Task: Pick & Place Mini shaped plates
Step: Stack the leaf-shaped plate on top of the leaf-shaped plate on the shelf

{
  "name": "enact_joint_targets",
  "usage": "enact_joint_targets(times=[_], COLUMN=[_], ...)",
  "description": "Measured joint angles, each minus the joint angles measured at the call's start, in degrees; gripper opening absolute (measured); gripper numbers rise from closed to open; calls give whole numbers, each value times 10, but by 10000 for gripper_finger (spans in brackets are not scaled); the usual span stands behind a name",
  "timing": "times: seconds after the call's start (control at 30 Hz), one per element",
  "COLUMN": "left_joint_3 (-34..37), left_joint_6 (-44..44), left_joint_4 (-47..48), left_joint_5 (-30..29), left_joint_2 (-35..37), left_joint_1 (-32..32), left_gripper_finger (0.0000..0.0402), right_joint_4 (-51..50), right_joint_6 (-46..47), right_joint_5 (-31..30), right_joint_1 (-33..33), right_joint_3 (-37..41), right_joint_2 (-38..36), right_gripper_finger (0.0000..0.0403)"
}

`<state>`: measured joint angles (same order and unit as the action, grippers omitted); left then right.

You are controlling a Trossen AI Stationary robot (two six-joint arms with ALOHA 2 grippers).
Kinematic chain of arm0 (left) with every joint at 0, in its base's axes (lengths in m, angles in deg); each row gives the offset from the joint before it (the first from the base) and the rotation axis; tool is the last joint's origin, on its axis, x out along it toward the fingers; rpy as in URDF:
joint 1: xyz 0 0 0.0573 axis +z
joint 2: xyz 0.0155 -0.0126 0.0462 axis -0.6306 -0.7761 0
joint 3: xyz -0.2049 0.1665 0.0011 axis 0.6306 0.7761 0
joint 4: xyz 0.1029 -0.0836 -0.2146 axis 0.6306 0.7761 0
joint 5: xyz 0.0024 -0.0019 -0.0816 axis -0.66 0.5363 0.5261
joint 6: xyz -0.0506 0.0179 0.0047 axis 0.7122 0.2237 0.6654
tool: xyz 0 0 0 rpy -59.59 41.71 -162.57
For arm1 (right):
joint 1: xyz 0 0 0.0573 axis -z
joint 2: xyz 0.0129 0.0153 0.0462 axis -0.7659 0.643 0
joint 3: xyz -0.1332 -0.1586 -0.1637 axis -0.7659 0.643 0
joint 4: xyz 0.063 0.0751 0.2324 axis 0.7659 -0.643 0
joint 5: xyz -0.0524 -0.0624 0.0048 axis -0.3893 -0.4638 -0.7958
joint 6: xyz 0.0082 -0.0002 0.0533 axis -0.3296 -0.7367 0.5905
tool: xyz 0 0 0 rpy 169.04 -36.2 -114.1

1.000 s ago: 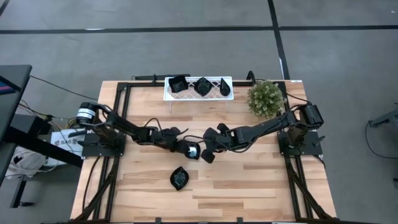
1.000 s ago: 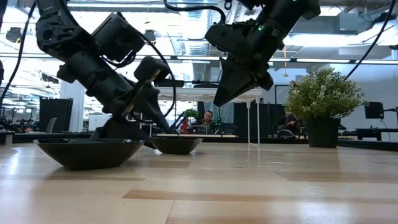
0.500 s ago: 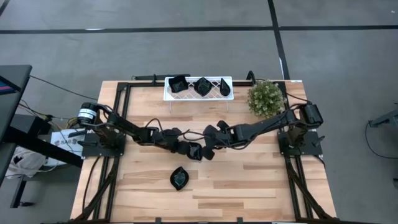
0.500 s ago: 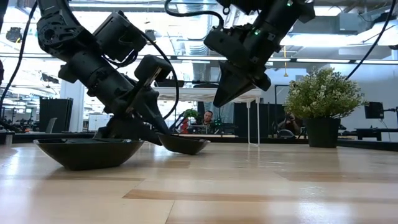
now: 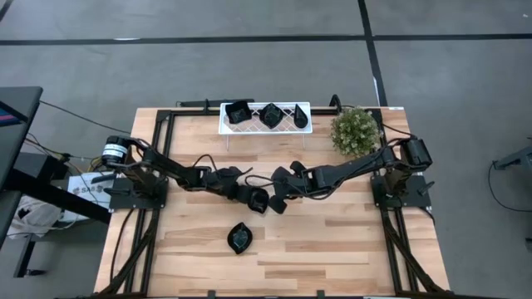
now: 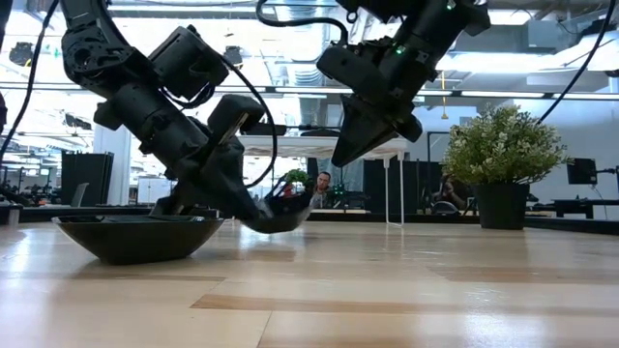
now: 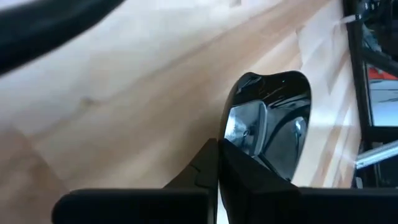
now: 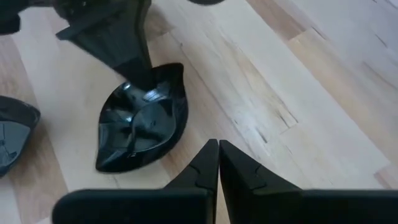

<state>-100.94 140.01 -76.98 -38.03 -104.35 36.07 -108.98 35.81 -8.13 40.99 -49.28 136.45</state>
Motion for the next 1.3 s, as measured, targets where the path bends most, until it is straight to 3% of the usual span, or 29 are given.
enact_joint_targets(times=[0.2, 0.43, 0.73, 0.9, 1.07, 1.3], left_joint_3=[-1, -12, -131, -199, -234, -236], left_joint_6=[-30, -67, -168, -201, -224, -224], left_joint_4=[16, 98, 297, 374, 392, 427], left_joint_5=[0, -10, -83, -120, -125, -126], left_joint_2=[49, 126, 198, 210, 207, 207], left_joint_1=[15, 16, 16, 16, 11, 8], left_gripper_finger=[5, 4, 4, 4, 4, 3], right_joint_4=[-74, -135, -109, -93, -42, 29], right_joint_6=[1, -18, -143, -145, -145, -207], right_joint_5=[-19, -108, -123, -131, -132, -136], right_joint_1=[-15, -50, -99, -102, -80, -50], right_joint_3=[-37, -66, -67, -66, -66, -66], right_joint_2=[-21, -95, -215, -235, -199, -139], right_gripper_finger=[3, 5, 2, 10, 50, 159])
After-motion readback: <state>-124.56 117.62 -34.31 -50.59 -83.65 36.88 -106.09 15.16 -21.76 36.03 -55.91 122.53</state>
